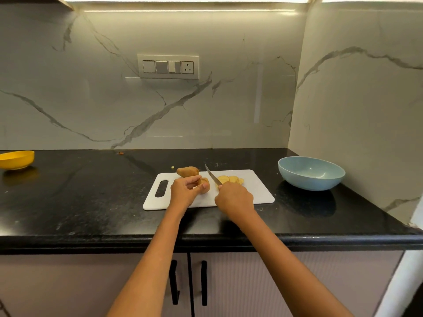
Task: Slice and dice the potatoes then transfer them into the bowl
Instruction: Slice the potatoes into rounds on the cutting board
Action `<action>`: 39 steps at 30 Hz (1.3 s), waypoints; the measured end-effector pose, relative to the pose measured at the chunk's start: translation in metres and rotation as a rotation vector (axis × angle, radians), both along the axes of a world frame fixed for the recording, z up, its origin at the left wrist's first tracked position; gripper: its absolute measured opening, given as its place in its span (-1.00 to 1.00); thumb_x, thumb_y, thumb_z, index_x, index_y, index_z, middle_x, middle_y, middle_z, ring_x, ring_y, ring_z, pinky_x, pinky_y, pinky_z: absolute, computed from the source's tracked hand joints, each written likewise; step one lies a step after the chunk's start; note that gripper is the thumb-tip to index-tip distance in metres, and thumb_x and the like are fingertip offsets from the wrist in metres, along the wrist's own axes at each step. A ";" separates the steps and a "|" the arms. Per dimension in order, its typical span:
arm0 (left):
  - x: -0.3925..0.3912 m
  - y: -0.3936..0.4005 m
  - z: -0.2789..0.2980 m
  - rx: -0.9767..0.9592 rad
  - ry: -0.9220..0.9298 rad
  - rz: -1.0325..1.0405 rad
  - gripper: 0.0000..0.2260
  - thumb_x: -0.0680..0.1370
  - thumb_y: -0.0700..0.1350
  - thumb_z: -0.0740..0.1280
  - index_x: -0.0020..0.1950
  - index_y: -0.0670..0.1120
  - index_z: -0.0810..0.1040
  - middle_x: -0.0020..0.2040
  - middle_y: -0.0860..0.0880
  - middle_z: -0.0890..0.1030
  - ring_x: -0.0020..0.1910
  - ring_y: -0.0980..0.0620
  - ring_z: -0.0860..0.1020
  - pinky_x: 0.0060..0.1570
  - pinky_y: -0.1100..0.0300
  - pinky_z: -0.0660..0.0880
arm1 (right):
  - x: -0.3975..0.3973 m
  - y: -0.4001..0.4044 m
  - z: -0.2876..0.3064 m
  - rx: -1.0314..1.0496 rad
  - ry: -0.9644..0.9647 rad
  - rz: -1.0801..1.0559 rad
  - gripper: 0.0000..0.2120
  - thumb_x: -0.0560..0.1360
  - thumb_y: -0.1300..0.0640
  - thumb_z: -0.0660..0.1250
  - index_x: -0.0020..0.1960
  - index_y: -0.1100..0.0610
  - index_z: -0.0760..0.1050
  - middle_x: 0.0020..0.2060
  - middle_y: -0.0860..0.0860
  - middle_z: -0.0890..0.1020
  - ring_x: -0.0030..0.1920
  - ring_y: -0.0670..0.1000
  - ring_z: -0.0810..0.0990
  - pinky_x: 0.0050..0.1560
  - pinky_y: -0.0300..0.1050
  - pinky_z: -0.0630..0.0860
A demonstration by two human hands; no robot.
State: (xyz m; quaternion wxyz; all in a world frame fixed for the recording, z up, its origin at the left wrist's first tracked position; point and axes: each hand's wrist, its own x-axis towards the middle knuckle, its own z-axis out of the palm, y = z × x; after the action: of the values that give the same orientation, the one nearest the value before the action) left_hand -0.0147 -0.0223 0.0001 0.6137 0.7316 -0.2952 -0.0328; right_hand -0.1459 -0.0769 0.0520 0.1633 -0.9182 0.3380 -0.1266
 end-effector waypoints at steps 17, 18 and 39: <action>-0.002 0.000 0.001 0.014 -0.033 0.027 -0.60 0.40 -0.17 0.47 0.22 -0.22 0.54 0.15 -0.20 0.59 0.17 -0.08 0.55 0.26 0.05 0.43 | -0.005 0.012 -0.006 -0.037 0.004 0.034 -0.74 0.61 0.14 0.14 0.26 0.16 0.43 0.13 0.10 0.55 0.10 0.07 0.54 0.01 -0.14 0.44; -0.002 0.000 0.001 0.013 -0.030 0.022 -0.60 0.40 -0.17 0.47 0.21 -0.22 0.55 0.14 -0.20 0.60 0.16 -0.07 0.55 0.25 0.07 0.43 | -0.003 0.013 -0.007 -0.039 0.003 0.031 -0.74 0.62 0.14 0.14 0.26 0.16 0.43 0.14 0.10 0.55 0.11 0.07 0.54 0.01 -0.14 0.43; -0.007 0.001 0.000 0.006 -0.044 0.045 -0.61 0.42 -0.16 0.46 0.22 -0.21 0.54 0.13 -0.17 0.61 0.14 -0.05 0.56 0.10 0.26 0.40 | 0.002 0.014 -0.015 -0.134 0.178 0.093 -0.76 0.61 0.19 0.12 0.23 0.16 0.44 0.17 0.08 0.53 0.17 0.06 0.52 0.08 -0.15 0.40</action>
State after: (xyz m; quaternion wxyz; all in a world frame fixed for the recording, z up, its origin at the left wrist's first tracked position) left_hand -0.0222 -0.0214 0.0006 0.6056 0.7403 -0.2920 -0.0040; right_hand -0.1439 -0.0630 0.0365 0.0765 -0.9494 0.2989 -0.0592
